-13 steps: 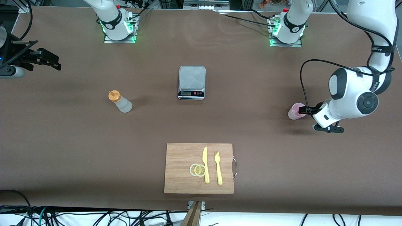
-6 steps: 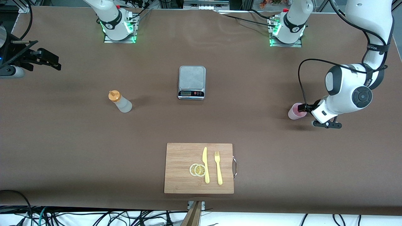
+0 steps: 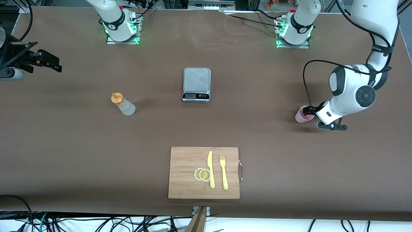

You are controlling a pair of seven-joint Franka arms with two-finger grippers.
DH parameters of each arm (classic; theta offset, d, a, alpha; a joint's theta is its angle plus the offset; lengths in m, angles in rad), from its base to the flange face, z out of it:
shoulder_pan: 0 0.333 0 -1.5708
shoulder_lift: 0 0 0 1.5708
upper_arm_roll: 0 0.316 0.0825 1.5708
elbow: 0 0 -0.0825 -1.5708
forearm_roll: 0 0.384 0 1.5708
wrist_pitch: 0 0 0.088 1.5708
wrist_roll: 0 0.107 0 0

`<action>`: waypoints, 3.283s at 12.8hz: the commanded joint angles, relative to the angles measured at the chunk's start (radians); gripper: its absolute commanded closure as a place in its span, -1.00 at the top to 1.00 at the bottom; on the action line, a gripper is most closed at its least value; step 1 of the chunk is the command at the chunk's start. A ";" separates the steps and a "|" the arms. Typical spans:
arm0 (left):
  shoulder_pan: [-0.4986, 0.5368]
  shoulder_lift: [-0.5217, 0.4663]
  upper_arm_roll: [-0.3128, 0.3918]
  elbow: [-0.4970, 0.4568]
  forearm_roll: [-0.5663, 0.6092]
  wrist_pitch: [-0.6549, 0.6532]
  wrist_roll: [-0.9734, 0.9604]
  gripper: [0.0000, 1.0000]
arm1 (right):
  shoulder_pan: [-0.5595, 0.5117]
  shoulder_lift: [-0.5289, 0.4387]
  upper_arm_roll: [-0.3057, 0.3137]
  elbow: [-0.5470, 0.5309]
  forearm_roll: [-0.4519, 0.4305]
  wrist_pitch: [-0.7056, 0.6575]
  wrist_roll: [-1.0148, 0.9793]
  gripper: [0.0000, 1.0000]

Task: Add sauce to pink cup with both arms
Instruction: 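Lift the pink cup with the left gripper, then carry the pink cup with the left gripper onto the scale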

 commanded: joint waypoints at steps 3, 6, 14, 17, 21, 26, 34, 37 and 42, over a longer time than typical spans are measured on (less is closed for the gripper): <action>-0.005 -0.057 0.003 -0.062 0.004 0.014 0.032 0.96 | -0.003 -0.001 0.000 0.013 0.001 -0.016 -0.003 1.00; -0.005 -0.070 0.003 -0.082 0.004 0.015 0.034 0.96 | -0.003 -0.001 0.000 0.013 0.001 -0.016 -0.003 1.00; 0.002 -0.058 0.003 -0.082 0.002 0.049 0.078 0.18 | -0.003 -0.001 0.000 0.013 0.001 -0.016 -0.005 1.00; 0.000 -0.048 0.003 -0.079 -0.021 0.051 0.078 -0.24 | -0.003 -0.001 0.000 0.013 0.001 -0.016 -0.005 1.00; -0.003 -0.048 0.003 -0.075 -0.028 0.047 0.074 -1.00 | -0.003 -0.001 0.000 0.013 0.001 -0.016 -0.005 1.00; -0.052 -0.068 -0.002 0.037 -0.050 -0.050 0.048 -1.00 | -0.004 -0.001 -0.002 0.013 0.001 -0.016 -0.003 0.99; -0.410 -0.062 -0.006 0.180 -0.094 -0.209 -0.158 -1.00 | -0.006 0.008 -0.002 0.012 0.003 -0.009 0.000 1.00; -0.538 -0.050 -0.008 0.200 -0.159 -0.209 -0.268 -1.00 | -0.007 0.008 -0.002 0.013 0.004 0.000 -0.001 1.00; -0.750 0.037 -0.008 0.298 -0.237 -0.209 -0.501 -1.00 | -0.012 0.012 -0.010 0.013 0.003 -0.011 -0.008 1.00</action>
